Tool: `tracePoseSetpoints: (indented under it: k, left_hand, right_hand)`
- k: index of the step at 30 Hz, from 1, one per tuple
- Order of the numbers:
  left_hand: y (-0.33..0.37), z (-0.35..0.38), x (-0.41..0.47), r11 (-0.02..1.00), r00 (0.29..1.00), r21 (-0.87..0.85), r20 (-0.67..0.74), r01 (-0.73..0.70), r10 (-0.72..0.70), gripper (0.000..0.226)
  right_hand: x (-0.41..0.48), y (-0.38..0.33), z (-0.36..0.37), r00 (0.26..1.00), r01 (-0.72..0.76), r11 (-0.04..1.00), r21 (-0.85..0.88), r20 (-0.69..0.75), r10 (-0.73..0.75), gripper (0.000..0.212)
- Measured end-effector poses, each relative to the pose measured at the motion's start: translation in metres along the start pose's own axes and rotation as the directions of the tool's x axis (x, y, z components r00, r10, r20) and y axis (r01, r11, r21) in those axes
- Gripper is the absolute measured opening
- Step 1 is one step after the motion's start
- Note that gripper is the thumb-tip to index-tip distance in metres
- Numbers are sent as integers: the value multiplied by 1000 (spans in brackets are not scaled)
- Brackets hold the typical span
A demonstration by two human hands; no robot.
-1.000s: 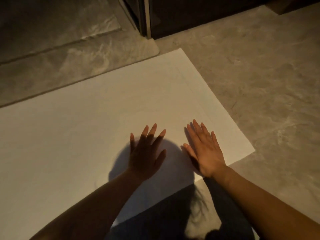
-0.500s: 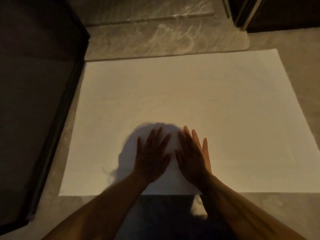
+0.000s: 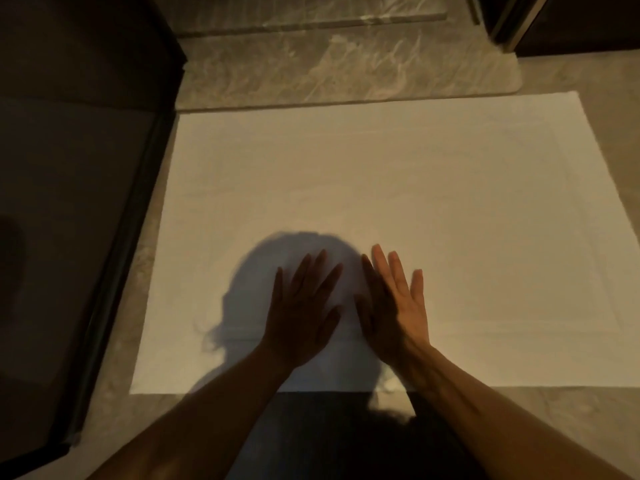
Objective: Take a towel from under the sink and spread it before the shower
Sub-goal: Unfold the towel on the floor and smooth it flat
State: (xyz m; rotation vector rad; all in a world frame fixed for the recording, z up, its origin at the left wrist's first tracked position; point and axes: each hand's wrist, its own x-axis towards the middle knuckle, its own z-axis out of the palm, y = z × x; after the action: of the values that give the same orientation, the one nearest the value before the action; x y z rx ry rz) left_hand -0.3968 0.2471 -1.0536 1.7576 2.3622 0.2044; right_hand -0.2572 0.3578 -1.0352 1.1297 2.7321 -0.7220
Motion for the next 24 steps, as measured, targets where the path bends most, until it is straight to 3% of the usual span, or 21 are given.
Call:
tracePoseSetpoints:
  k: [4, 8, 12, 24]
  left_hand:
    - [-28, -14, -22, 988, 988, -38, -26, 152, -153, 63]
    - [-52, -9, -40, 971, 970, -15, 30, 240, -239, 65]
    - [-69, -6, -48, 967, 968, -51, -10, 251, -251, 64]
    - [-127, -20, -86, 908, 909, -41, -2, 417, -418, 61]
  right_hand:
    - [17, -38, 4, 992, 84, 996, -5, -97, -84, 61]
    - [22, -59, 26, 992, 120, 989, -82, -12, -122, 60]
    - [22, -56, 41, 984, 178, 978, -106, -7, -180, 59]
    - [24, -62, 34, 991, 127, 975, -181, 55, -119, 60]
